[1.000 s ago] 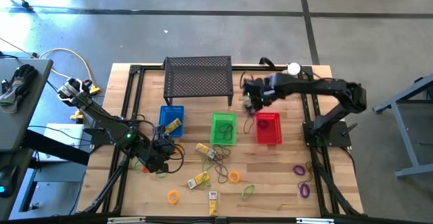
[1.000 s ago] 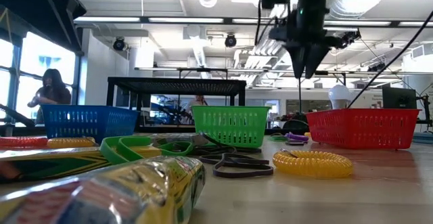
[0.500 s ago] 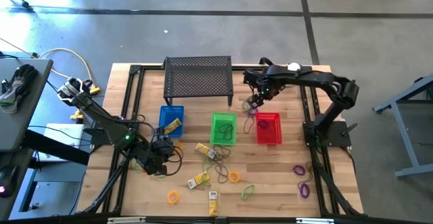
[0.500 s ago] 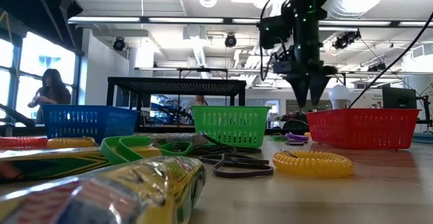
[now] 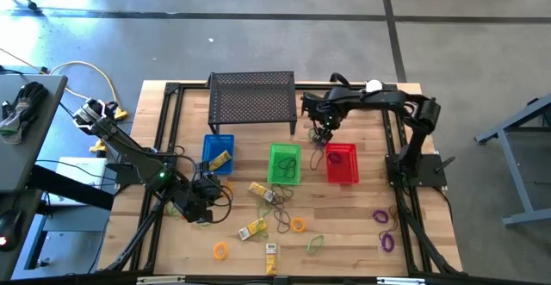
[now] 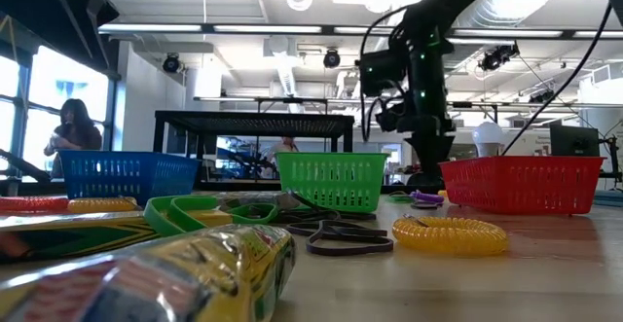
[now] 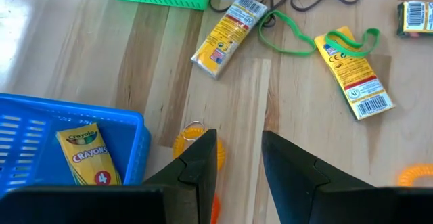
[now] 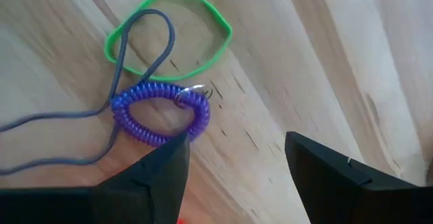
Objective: Pick & Place Office Desk Supplies
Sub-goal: Put the violet spring keychain into the red bin
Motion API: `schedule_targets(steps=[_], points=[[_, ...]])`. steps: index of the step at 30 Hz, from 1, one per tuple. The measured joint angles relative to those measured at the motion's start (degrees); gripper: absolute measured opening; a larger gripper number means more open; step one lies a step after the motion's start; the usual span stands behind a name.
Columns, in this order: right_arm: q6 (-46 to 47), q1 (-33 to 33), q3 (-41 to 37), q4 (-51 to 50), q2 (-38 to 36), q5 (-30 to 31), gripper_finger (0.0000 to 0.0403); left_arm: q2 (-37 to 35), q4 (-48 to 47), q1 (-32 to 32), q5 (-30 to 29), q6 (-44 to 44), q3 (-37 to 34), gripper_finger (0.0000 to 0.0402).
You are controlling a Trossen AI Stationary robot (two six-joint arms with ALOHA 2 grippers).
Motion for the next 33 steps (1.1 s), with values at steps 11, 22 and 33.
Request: schedule_targets(steps=[11,22,33], points=[[-4.89,0.66,0.01,2.77,1.25,-0.15,0.0231,0.00,0.00,0.44,-0.02,0.50,0.00,0.0110],[-8.31,0.66,-4.94,8.34,1.20,-0.62,0.0231,0.00,0.01,0.44,-0.02,0.59,0.00,0.0110],[-9.75,0.51,-8.33,13.74,0.82,-2.75,0.0211,0.00,0.04,0.44,-0.35,0.88,0.00,0.0110]])
